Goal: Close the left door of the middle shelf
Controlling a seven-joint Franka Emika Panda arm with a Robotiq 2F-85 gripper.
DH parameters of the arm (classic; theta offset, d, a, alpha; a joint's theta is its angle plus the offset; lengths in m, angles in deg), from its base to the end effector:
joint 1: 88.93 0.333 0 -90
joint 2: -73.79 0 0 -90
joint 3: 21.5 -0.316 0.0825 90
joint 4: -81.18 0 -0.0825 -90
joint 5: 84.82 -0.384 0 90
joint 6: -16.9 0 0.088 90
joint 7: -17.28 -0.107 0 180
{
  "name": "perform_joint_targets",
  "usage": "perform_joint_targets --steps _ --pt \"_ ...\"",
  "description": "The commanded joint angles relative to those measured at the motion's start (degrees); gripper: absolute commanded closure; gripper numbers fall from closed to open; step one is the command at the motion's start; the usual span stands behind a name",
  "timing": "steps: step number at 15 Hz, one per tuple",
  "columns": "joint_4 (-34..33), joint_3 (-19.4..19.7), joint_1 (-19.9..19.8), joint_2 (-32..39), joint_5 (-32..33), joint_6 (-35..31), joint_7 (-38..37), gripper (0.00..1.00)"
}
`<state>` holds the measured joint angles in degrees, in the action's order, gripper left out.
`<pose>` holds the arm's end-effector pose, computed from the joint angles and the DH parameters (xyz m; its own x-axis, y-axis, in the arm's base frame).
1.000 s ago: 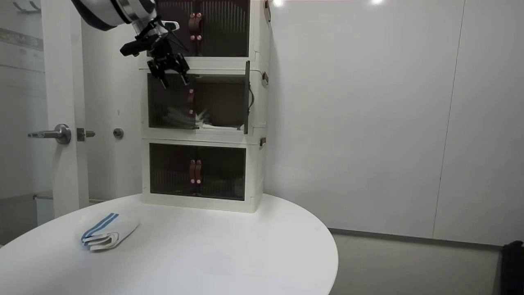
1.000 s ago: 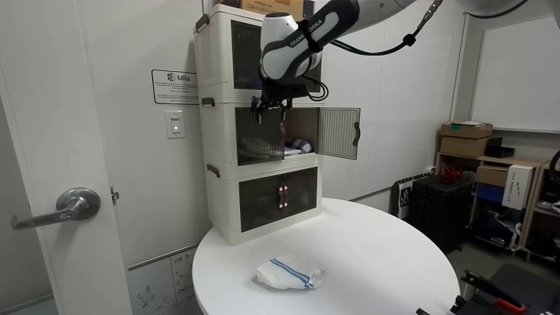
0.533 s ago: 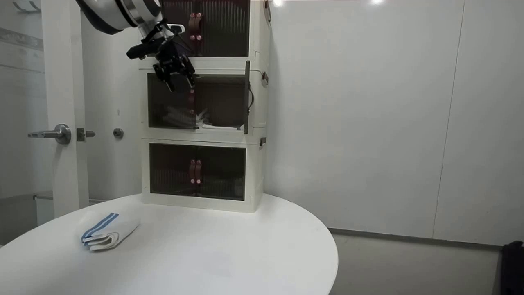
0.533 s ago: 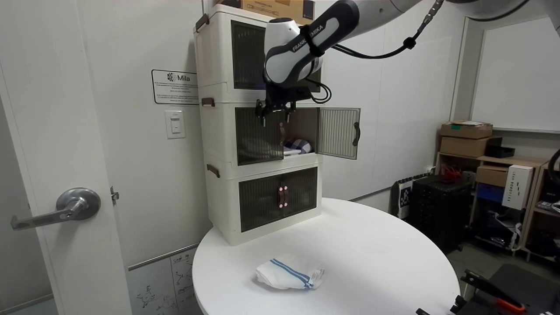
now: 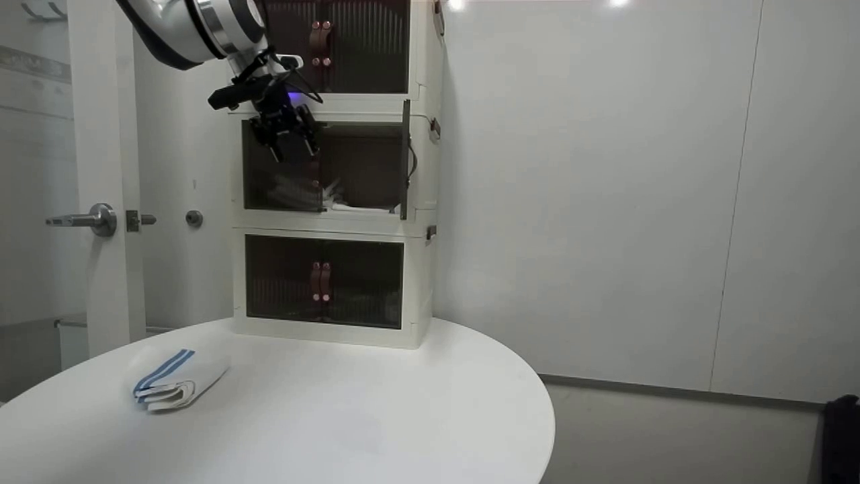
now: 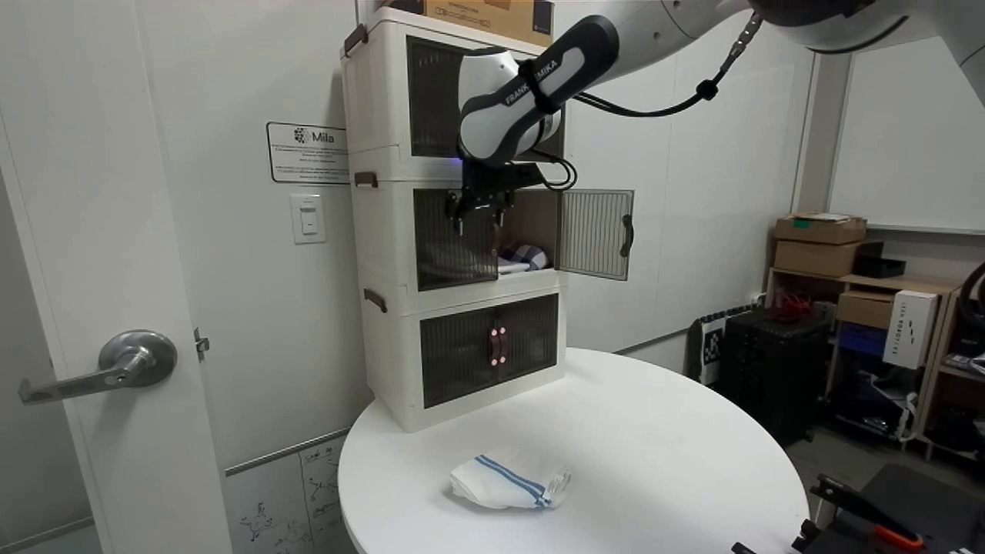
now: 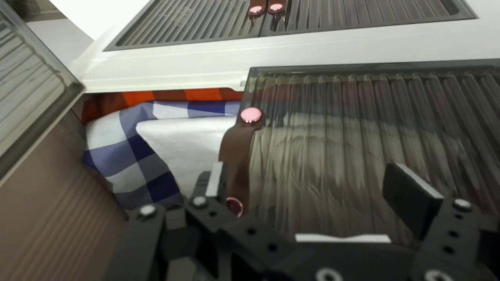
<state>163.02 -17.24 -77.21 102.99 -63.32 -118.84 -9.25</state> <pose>0.7318 0.1028 0.4490 0.8694 -0.0424 0.4923 -0.1461 -0.9738 0.1742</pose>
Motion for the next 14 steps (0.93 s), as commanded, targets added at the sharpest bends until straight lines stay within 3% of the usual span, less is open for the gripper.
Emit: perform_joint_targets --steps 1,10,14 --pt "-4.63 -0.17 0.32 2.95 -1.47 1.85 2.85 0.0" --pt "-2.67 -0.57 0.04 3.23 -2.2 1.08 4.0 0.0" --pt "4.98 -5.23 -2.18 -2.46 -9.05 3.7 13.47 0.0"
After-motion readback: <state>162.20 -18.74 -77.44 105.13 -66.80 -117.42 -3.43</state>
